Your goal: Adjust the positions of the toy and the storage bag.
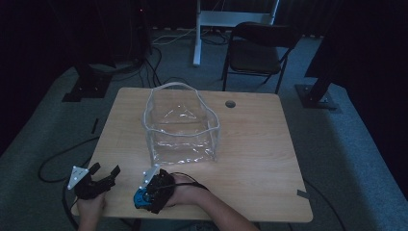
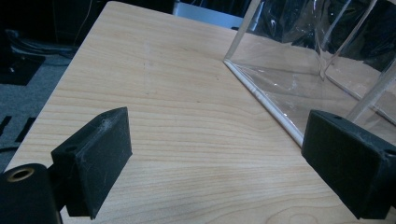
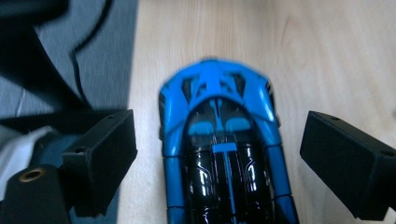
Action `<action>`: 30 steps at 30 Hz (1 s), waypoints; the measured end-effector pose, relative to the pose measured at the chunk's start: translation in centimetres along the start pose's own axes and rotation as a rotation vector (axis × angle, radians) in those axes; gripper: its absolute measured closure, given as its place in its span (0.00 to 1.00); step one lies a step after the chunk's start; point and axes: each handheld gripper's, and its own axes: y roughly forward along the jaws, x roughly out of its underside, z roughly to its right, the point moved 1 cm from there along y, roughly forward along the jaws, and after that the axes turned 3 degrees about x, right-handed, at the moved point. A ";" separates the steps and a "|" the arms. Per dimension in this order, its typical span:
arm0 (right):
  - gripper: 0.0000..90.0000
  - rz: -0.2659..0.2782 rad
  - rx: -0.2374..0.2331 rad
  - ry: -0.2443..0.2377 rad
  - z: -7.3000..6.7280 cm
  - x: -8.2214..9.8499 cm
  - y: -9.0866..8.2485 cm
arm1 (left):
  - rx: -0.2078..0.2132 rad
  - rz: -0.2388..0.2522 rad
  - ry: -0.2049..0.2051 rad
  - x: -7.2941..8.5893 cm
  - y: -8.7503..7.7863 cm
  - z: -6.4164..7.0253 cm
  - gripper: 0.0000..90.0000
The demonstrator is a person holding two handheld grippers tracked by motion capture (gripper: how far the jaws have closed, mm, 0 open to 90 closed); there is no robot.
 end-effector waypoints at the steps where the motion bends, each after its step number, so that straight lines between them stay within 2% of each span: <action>1: 0.11 -0.022 0.002 -0.018 0.0 -0.1 0.3 | 0.000 0.000 0.000 0.0 0.0 0.0 0.10; 5: 0.14 -0.083 -0.003 -0.049 0.0 -0.3 1.5 | 0.004 0.001 0.000 0.0 0.0 0.0 0.10; 8: 0.16 -0.130 0.000 -0.056 0.1 -0.2 2.0 | 0.005 0.002 0.000 0.0 0.0 0.0 0.10; 11: 0.26 -0.119 0.003 -0.072 0.1 -0.1 1.9 | 0.005 0.002 -0.001 0.0 0.0 0.0 0.10; 12: 0.26 -0.116 0.000 -0.085 0.0 -0.2 1.8 | 0.004 0.002 -0.002 0.0 0.0 0.0 0.10; 17: 0.27 -0.110 -0.001 -0.089 0.1 0.0 1.7 | 0.004 0.006 -0.006 0.0 0.0 0.0 0.10; 19: 0.27 -0.096 -0.007 -0.097 0.1 0.3 1.5 | 0.005 0.007 -0.007 0.0 0.0 -0.1 0.10; 21: 0.27 -0.059 -0.005 -0.085 0.2 0.5 1.1 | 0.005 0.006 -0.007 0.0 0.0 -0.1 0.10; 25: 0.27 0.041 -0.033 -0.018 0.8 0.9 -1.0 | 0.004 0.006 -0.007 0.0 0.0 -0.1 0.10; 26: 0.27 0.082 -0.018 -0.003 0.8 1.0 -1.7 | 0.004 0.007 -0.006 0.0 0.0 -0.1 0.10; 29: 0.27 0.163 -0.028 0.037 1.1 1.4 -3.0 | 0.003 0.006 -0.008 0.0 0.0 -0.1 0.10; 30: 0.27 0.175 -0.040 0.047 1.3 1.6 -3.4 | 0.003 0.006 -0.008 0.0 0.0 -0.1 0.10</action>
